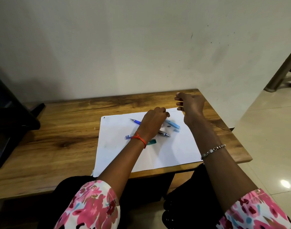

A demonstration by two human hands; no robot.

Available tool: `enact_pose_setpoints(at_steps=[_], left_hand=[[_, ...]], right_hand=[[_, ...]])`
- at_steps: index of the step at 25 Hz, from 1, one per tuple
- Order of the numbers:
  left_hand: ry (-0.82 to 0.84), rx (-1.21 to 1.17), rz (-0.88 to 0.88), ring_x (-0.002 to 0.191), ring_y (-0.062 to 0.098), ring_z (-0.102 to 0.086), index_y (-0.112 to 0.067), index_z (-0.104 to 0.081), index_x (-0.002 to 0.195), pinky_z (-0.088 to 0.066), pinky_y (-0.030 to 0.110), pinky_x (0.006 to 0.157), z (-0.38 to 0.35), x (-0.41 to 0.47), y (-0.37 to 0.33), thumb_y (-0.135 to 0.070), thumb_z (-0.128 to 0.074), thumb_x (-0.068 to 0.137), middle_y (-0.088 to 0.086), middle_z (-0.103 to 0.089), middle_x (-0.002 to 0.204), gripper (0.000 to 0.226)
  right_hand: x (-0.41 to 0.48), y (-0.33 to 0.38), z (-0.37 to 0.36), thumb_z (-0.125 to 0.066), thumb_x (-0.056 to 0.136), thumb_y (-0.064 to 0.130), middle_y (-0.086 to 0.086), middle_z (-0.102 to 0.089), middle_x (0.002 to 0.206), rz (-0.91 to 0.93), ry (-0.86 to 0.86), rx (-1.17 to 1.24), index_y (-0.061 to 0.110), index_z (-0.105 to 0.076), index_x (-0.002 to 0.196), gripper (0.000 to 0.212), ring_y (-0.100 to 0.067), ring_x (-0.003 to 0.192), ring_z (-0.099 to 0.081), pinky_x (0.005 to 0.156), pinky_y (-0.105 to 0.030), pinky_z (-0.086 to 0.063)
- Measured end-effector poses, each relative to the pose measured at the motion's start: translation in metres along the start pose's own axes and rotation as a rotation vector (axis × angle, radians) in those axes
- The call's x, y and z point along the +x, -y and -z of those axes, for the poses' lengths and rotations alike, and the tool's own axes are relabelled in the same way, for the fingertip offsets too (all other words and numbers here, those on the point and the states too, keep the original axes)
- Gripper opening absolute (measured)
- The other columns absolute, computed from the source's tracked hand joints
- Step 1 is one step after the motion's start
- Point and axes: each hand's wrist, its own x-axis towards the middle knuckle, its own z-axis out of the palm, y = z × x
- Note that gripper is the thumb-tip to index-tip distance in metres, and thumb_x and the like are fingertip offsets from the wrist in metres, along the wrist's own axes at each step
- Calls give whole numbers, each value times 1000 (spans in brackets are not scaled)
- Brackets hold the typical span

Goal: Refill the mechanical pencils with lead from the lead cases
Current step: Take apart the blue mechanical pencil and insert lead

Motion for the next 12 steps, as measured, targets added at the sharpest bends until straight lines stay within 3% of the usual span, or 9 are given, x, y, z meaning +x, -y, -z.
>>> enact_pose_setpoints(at_steps=[3,7,10,12], left_hand=[[-25,-4,36,110,26,-51,-5,-57,121,-44,30,86,1,0,0,-1,-49,91,13,-54,123,31],[-201,-212,227,96,28,-56,-4,-60,109,-44,31,69,13,3,13,4,-45,90,13,-56,112,25],[-240,-433,376,99,28,-56,-3,-59,109,-48,36,80,27,0,22,1,-44,91,15,-57,112,24],[-234,-536,415,99,26,-55,-1,-59,108,-44,29,78,37,-8,22,2,-45,91,16,-58,111,23]], right_hand=[[-4,2,0,-62,84,9,-7,-66,77,51,-2,26,0,-67,87,11,-13,61,-59,49,-19,-49],[-6,9,1,-62,82,-3,-9,-67,74,208,-15,165,-4,-68,91,11,-12,57,-62,51,-20,-51],[-7,13,0,-63,80,-6,-8,-67,73,310,14,219,-4,-69,90,12,-9,55,-60,50,-21,-48],[-11,13,-2,-64,80,-4,-5,-69,72,348,87,212,-2,-71,88,11,-9,59,-61,52,-22,-50]])
